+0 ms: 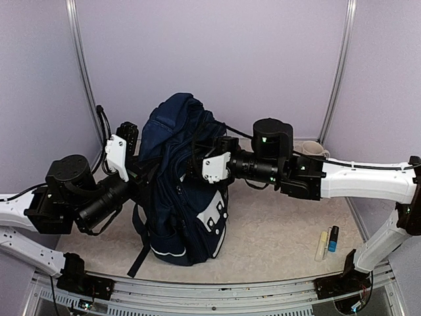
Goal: Pack the student bag
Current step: Adjust the pen at the center of the board, then pick up the pen from the center of the board, then place the pen in the lower front pocket of the bag.
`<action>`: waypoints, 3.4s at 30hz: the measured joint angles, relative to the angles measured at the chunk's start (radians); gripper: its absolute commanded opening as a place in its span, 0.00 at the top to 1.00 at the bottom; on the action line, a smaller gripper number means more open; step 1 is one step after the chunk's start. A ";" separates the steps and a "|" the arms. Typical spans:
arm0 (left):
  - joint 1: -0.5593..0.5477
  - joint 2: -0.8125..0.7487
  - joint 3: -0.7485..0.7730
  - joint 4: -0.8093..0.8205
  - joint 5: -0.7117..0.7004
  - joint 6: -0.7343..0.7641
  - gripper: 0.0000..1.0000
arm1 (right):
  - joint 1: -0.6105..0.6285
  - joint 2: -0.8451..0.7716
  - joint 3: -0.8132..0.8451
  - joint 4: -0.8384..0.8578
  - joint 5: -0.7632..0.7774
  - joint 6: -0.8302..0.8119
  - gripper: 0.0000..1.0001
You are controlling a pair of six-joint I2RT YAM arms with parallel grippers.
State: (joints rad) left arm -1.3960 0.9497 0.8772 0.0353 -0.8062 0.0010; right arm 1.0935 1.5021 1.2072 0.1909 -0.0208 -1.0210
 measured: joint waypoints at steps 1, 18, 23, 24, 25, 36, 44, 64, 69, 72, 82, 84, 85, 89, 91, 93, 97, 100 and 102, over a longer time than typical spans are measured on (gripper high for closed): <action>0.016 0.016 0.014 -0.008 0.025 -0.004 1.00 | -0.021 0.008 0.014 -0.013 -0.009 0.013 0.41; 0.198 0.153 0.078 0.068 0.407 -0.172 1.00 | 0.035 -0.298 -0.252 -0.036 0.037 -0.061 0.41; 0.157 0.155 0.027 0.161 0.381 -0.217 1.00 | 0.204 -0.336 -0.326 0.008 0.222 -0.151 0.41; 0.153 0.155 0.023 0.172 0.378 -0.225 1.00 | 0.226 -0.336 -0.327 0.013 0.257 -0.161 0.40; 0.148 0.155 0.020 0.180 0.375 -0.233 1.00 | 0.248 -0.336 -0.327 0.013 0.288 -0.169 0.40; 0.138 0.166 0.019 0.203 0.336 -0.247 1.00 | 0.400 -0.244 -0.327 -0.071 0.429 -0.250 0.36; 0.138 0.166 0.019 0.203 0.330 -0.240 1.00 | 0.419 -0.156 -0.354 0.074 0.658 -0.492 0.42; 0.140 0.116 -0.022 0.196 0.301 -0.230 1.00 | 0.427 -0.080 -0.356 0.360 0.894 -0.843 0.68; 0.140 0.090 -0.033 0.179 0.293 -0.220 1.00 | 0.426 -0.114 -0.328 0.277 0.882 -0.777 0.71; 0.140 0.083 -0.033 0.161 0.294 -0.211 1.00 | 0.426 -0.115 -0.302 0.226 0.864 -0.745 0.69; 0.151 0.074 -0.027 0.131 0.319 -0.196 1.00 | 0.420 -0.158 -0.246 0.148 0.775 -0.655 0.54; 0.151 0.074 -0.021 0.120 0.327 -0.194 1.00 | 0.418 -0.166 -0.230 0.146 0.759 -0.640 0.52; 0.151 0.074 -0.021 0.118 0.328 -0.194 1.00 | 0.418 -0.169 -0.223 0.146 0.754 -0.634 0.52; 0.152 0.074 -0.018 0.112 0.332 -0.191 1.00 | 0.408 -0.179 -0.209 0.140 0.735 -0.616 0.63; 0.153 0.074 -0.018 0.111 0.334 -0.190 1.00 | 0.402 -0.180 -0.209 0.126 0.726 -0.602 0.72; 0.154 0.074 -0.016 0.108 0.336 -0.187 1.00 | 0.396 -0.182 -0.208 0.096 0.710 -0.583 0.79; 0.156 0.076 -0.006 0.095 0.339 -0.183 1.00 | 0.391 -0.186 -0.193 0.021 0.674 -0.526 0.95; 0.156 0.076 -0.006 0.091 0.342 -0.180 1.00 | 0.390 -0.186 -0.186 -0.014 0.655 -0.497 1.00; 0.159 0.076 -0.005 0.088 0.347 -0.176 1.00 | 0.386 -0.186 -0.175 -0.039 0.637 -0.453 1.00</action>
State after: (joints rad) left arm -1.2369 1.0260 0.8726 0.1234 -0.4595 -0.1749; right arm 1.4796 1.3163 1.0317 0.1516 0.6159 -1.4738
